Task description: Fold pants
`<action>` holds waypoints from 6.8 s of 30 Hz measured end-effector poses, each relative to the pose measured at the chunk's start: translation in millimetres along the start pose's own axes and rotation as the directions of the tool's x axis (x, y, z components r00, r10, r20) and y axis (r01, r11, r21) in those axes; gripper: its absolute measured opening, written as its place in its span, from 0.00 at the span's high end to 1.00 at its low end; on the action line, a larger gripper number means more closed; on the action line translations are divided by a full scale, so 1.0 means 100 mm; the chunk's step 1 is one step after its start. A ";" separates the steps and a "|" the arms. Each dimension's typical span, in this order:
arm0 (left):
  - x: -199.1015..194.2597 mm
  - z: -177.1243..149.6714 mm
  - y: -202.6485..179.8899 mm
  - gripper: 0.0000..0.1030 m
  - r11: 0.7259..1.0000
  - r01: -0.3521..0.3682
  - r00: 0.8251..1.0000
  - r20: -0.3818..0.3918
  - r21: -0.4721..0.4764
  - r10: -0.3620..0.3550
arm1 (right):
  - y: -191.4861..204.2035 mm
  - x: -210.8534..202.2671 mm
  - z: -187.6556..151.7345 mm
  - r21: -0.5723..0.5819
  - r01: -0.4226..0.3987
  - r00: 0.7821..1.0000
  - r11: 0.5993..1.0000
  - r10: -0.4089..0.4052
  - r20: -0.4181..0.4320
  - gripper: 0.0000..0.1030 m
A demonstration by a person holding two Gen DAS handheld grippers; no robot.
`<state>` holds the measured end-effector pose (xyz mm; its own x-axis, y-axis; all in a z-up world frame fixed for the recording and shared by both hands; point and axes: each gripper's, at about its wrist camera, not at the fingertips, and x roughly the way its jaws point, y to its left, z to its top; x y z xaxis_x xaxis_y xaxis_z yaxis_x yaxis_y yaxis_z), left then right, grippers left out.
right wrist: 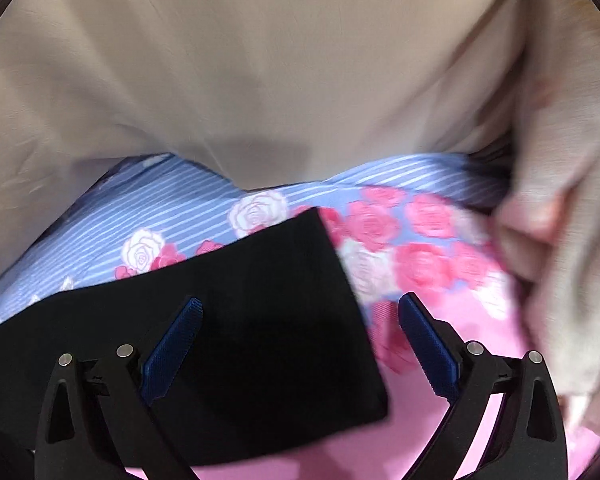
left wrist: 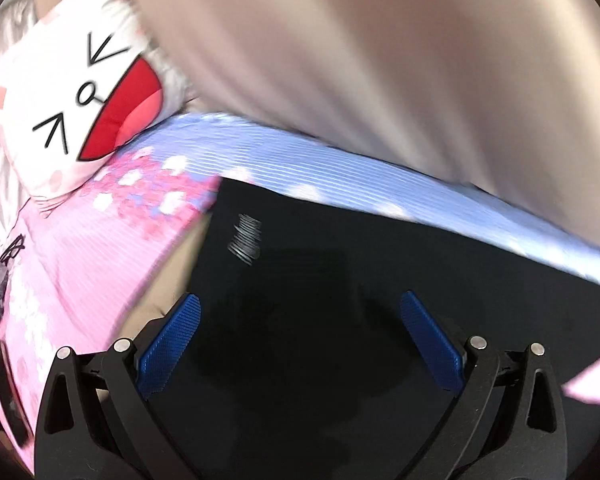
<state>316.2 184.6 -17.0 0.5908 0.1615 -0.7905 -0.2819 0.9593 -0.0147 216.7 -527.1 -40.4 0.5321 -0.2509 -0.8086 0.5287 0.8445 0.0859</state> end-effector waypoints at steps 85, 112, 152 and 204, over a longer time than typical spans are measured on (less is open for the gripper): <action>-1.56 -2.06 -0.94 0.10 0.888 0.318 0.947 -0.075 0.332 -0.311 | -0.96 -1.62 -2.53 -0.237 -0.078 0.997 0.968 0.072 -0.031 0.86; -0.57 -1.54 1.45 0.79 0.911 0.299 0.929 -0.130 -0.284 -0.345 | 0.47 -2.38 -2.92 -0.174 -0.080 0.973 0.981 0.115 0.199 0.37; -1.45 -1.93 -1.25 0.14 0.896 0.226 0.967 0.027 0.383 -0.255 | -1.20 -1.48 -2.47 -0.022 0.044 0.997 0.999 -0.042 0.070 0.76; -1.03 -1.71 1.25 0.07 0.992 0.045 0.998 0.045 0.114 -0.051 | 4.35 -2.41 -4.12 -0.772 -0.446 0.876 0.454 0.397 -0.273 0.91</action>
<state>91.0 248.0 -41.6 0.6375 0.1228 -0.7606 -0.1670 0.9858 0.0192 45.6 96.1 -47.7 0.4958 0.2445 -0.8333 -0.5076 0.8602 -0.0496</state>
